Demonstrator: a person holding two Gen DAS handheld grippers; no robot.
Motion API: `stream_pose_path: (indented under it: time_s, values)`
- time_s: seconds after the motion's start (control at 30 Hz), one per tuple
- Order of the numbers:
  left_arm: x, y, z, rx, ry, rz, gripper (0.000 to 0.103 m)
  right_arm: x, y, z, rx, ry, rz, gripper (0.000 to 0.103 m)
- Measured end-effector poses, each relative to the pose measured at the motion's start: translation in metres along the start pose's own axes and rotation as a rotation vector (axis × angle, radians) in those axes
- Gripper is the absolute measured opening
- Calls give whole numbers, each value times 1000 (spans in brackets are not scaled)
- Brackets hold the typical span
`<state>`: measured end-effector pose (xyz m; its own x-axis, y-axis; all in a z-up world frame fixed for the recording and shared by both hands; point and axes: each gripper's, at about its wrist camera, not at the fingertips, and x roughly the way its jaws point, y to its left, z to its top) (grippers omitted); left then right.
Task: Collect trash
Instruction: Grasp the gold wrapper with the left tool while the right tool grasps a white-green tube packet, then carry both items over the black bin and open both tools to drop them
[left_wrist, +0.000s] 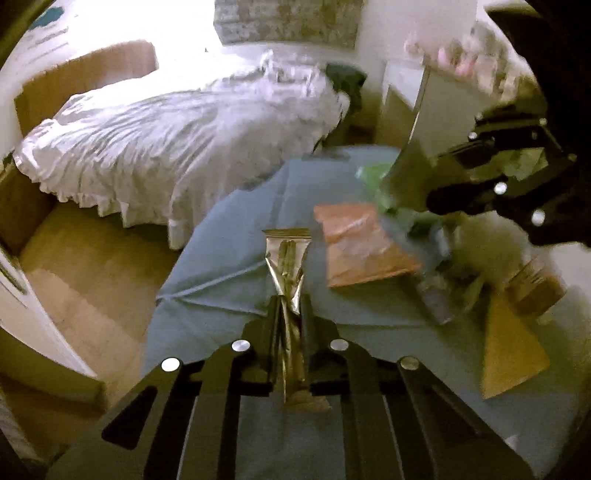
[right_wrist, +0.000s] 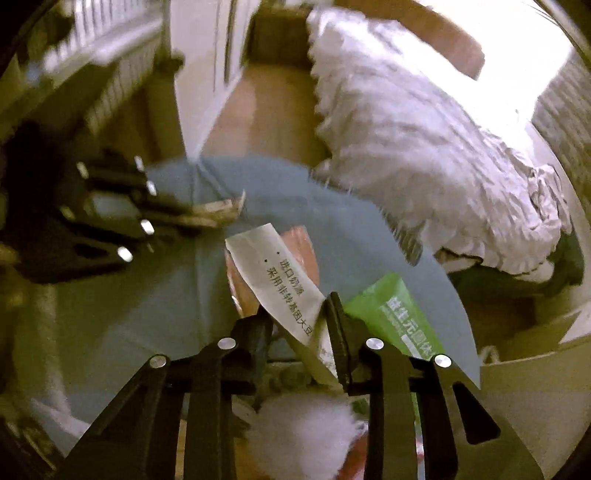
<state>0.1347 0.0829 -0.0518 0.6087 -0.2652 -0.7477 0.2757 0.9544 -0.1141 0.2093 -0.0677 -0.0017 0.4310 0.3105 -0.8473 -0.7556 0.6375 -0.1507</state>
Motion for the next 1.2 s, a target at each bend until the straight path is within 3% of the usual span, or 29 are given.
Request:
stream_pose_path:
  time_s: [0.17,0.3,0.43,0.53,0.73,0.8,0.97,1.07,1.2]
  values:
    - [-41,-14,6,-72,-114,-110,11,-88,-38,-33,280,-337,151,27]
    - [-64,-44,23,-55,-179,-184,12,-143,-80,-100,538,-595,263,27]
    - [-70,-93,44,-7,-207,-263,12,-167,-116,-187,735,-733,232,27]
    - [-63,-137,62,27,-220,-337,12,-178,-132,-242,846,-779,170,27]
    - [-25,-244,99,86,-178,-532,12,-195,-166,-348,1055,-832,-47,27]
    - [-5,-288,111,130,-152,-580,12,-195,-180,-382,1129,-830,-140,27]
    - [52,-368,130,131,-27,-704,12,-177,-212,-432,1277,-795,-252,27]
    - [85,-407,134,167,37,-701,12,-165,-230,-453,1346,-814,-284,27]
    - [126,-434,133,167,119,-684,12,-153,-241,-477,1366,-773,-347,27]
